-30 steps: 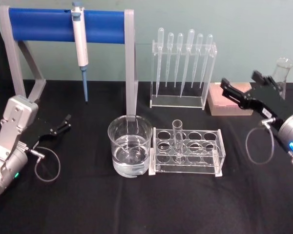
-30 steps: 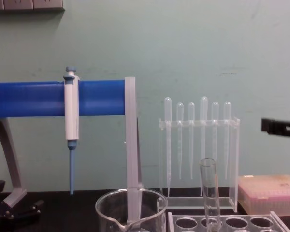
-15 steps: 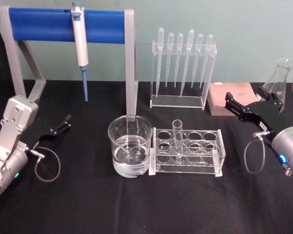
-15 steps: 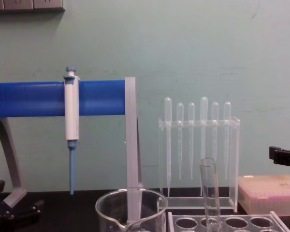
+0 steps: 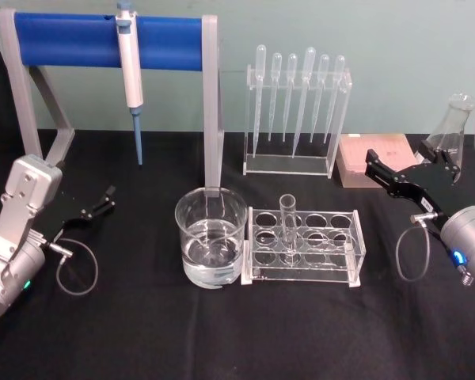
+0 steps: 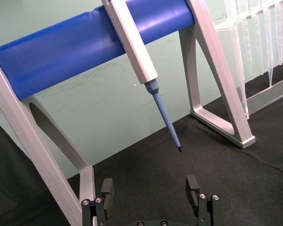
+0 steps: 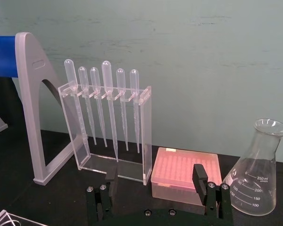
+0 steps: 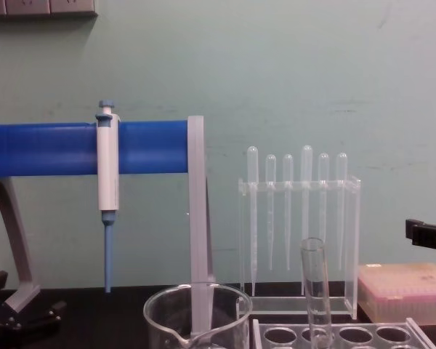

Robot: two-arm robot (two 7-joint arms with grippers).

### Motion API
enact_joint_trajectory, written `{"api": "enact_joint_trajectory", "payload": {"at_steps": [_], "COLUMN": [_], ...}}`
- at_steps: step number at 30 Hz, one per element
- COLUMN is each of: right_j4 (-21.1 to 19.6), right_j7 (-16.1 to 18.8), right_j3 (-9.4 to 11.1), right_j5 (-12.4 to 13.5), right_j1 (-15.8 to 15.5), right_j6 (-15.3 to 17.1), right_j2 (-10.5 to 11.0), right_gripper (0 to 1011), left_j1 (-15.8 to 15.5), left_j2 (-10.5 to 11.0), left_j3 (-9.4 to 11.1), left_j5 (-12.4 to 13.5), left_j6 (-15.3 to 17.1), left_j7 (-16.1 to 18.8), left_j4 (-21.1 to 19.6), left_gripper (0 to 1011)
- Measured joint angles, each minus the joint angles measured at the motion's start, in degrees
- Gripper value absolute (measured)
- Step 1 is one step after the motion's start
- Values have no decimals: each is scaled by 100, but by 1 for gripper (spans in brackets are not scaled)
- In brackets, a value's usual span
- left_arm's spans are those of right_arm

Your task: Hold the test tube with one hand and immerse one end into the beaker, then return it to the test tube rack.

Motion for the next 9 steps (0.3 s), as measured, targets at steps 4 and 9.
{"api": "enact_joint_trajectory", "payload": {"at_steps": [4, 9], "right_j4": [-2, -5], "right_j7": [-6, -12], "right_j3": [2, 4], "right_j5": [1, 3], "right_j1": [0, 0], "right_j6": [2, 5], "right_j2": [-2, -3], "right_gripper": [1003, 1002], "left_j1": [0, 0], "left_j2": [0, 0], "left_j3": [0, 0], "left_j5": [0, 0], "left_j6": [0, 0], "left_j7": [0, 0], "left_j4": [0, 0], "left_gripper": [1000, 1000]}}
